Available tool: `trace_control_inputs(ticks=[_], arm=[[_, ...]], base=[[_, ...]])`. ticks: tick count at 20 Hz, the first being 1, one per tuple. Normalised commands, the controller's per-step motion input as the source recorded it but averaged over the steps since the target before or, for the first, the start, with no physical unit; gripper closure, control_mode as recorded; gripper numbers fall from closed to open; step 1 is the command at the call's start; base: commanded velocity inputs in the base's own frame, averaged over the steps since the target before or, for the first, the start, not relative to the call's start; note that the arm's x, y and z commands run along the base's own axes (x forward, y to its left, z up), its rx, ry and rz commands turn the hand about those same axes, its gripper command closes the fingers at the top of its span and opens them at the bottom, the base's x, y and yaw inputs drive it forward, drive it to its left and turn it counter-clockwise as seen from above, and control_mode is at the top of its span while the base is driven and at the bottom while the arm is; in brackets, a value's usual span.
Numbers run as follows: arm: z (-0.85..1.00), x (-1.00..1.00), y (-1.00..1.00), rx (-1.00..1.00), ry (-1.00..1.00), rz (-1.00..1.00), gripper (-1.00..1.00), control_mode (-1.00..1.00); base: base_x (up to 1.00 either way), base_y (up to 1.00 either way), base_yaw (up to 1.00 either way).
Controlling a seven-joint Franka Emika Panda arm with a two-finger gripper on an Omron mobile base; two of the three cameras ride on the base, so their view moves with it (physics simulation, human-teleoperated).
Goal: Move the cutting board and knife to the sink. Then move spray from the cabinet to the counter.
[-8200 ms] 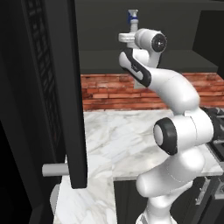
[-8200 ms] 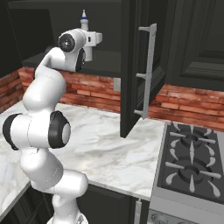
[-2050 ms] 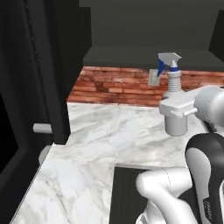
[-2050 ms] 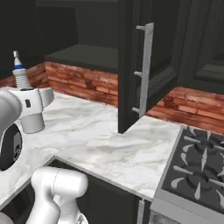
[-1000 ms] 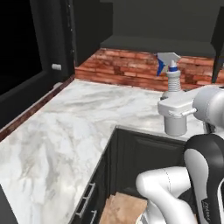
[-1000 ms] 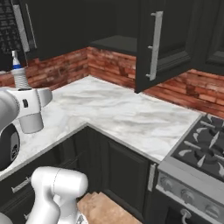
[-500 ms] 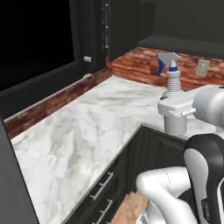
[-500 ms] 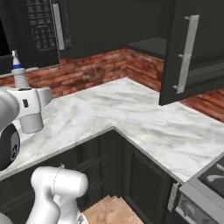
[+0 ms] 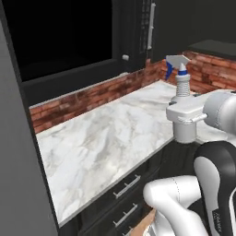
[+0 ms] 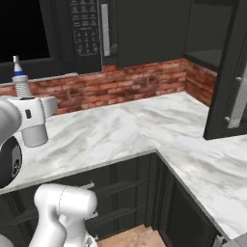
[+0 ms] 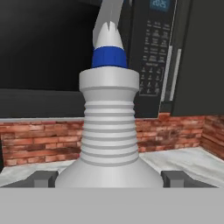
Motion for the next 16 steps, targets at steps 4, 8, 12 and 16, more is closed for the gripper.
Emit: trace_control_inputs(ticks=[4, 8, 12, 16], arm=[[0.00, 0.00, 0.00, 0.00, 0.00, 0.00, 1.00, 1.00], [0.00, 0.00, 0.00, 0.00, 0.00, 0.00, 1.00, 1.00], [0.00, 0.00, 0.00, 0.00, 0.00, 0.00, 1.00, 1.00], [0.00, 0.00, 0.00, 0.00, 0.00, 0.00, 1.00, 1.00]], base=[[0.66, -0.36, 0.25], [0.83, -0.41, 0.13], [0.84, -0.30, -0.02], [0.66, -0.02, -0.09]])
